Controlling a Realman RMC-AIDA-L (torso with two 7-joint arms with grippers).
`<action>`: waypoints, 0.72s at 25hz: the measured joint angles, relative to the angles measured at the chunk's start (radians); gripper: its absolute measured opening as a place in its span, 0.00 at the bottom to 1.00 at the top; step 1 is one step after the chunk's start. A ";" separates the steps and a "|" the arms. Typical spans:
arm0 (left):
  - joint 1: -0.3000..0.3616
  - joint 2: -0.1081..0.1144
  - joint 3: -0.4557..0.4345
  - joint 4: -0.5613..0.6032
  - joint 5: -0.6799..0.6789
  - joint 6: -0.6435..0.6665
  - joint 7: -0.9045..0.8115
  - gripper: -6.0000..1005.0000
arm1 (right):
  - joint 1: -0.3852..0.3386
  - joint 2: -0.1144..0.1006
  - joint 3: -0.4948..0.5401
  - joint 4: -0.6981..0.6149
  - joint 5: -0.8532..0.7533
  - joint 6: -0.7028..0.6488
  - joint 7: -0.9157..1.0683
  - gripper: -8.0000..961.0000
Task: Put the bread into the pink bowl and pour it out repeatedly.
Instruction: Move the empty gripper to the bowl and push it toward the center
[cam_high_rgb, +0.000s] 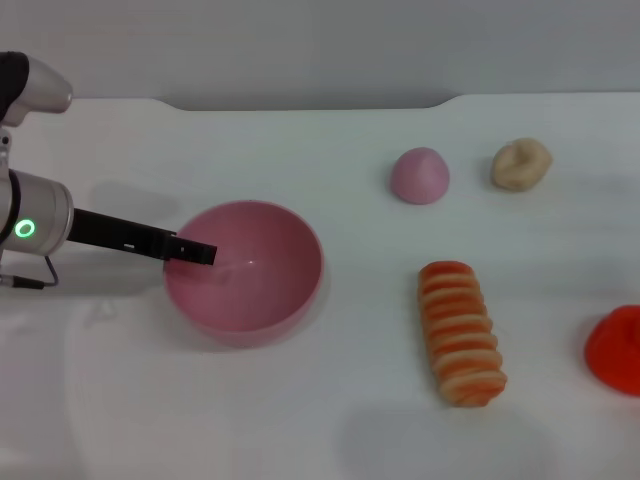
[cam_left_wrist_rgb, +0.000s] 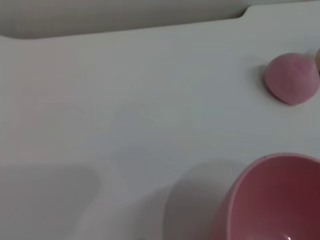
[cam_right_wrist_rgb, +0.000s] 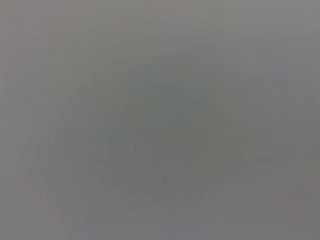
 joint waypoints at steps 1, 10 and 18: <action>0.000 0.000 0.000 -0.006 0.000 0.000 0.000 0.81 | -0.001 0.000 -0.002 0.000 0.000 0.000 0.000 0.73; 0.004 0.000 0.001 -0.018 0.000 0.001 0.000 0.81 | -0.012 0.001 -0.011 0.000 0.000 0.011 0.009 0.73; 0.008 -0.001 0.029 -0.018 0.000 -0.002 -0.024 0.81 | -0.025 0.002 -0.011 0.000 0.000 0.027 0.011 0.73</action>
